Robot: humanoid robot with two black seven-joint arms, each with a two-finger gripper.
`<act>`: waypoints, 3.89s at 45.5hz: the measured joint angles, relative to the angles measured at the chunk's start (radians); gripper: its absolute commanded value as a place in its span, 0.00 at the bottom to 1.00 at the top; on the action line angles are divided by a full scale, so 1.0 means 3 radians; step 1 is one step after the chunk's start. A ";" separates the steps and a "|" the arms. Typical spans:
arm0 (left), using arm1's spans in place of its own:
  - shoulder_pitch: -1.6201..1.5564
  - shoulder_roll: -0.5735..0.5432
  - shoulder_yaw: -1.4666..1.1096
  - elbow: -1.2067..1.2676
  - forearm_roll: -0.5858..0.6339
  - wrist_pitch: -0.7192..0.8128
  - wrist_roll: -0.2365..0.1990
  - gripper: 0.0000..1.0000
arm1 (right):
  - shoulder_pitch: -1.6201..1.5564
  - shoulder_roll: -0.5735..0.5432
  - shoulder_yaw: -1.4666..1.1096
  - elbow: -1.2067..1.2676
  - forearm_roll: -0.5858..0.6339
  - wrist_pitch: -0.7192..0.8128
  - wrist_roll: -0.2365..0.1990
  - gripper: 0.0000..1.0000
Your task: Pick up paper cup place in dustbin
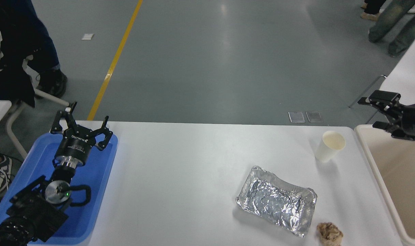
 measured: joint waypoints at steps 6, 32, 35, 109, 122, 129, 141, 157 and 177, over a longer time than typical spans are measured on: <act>0.0000 0.0001 0.0000 0.0000 0.0000 0.0000 -0.0001 1.00 | 0.0495 0.0302 -0.0498 0.0062 -0.0038 0.0436 -0.0012 1.00; 0.0005 0.0001 0.0000 0.0000 -0.0005 0.0000 -0.0006 1.00 | 0.1532 0.1386 -0.0856 0.0098 -0.0880 0.0910 -0.0093 1.00; 0.0005 0.0001 0.0000 0.0000 -0.0004 0.0000 -0.0005 1.00 | 0.1558 0.1455 -0.0874 0.0094 -0.0949 0.0920 -0.0118 1.00; 0.0000 -0.0007 0.0000 0.0000 0.0000 0.0000 -0.0005 1.00 | -0.1264 0.1449 -0.0205 -0.1218 -0.0349 -0.0722 -0.0444 1.00; 0.0000 -0.0009 0.0000 0.0000 0.0000 0.0000 -0.0001 1.00 | -0.1621 0.1481 -0.0030 -0.1362 -0.0252 -0.1232 -0.0638 1.00; 0.0000 -0.0009 0.0000 0.0000 0.0000 0.0000 -0.0001 1.00 | -0.1744 0.1477 0.0023 -0.1394 -0.0152 -0.1372 -0.0675 1.00; 0.0000 -0.0009 0.0000 0.0000 0.0000 0.0000 -0.0006 1.00 | -0.1923 0.1474 0.0062 -0.1438 -0.0088 -0.1576 -0.0706 1.00; 0.0000 -0.0006 0.0000 0.0000 -0.0002 0.0000 -0.0006 1.00 | -0.2092 0.1470 0.0247 -0.1451 -0.0057 -0.1805 -0.0875 0.11; 0.0000 -0.0005 0.0000 0.0000 -0.0002 0.0000 -0.0006 1.00 | -0.2130 0.1407 0.0344 -0.1411 0.0267 -0.1788 -0.1053 0.00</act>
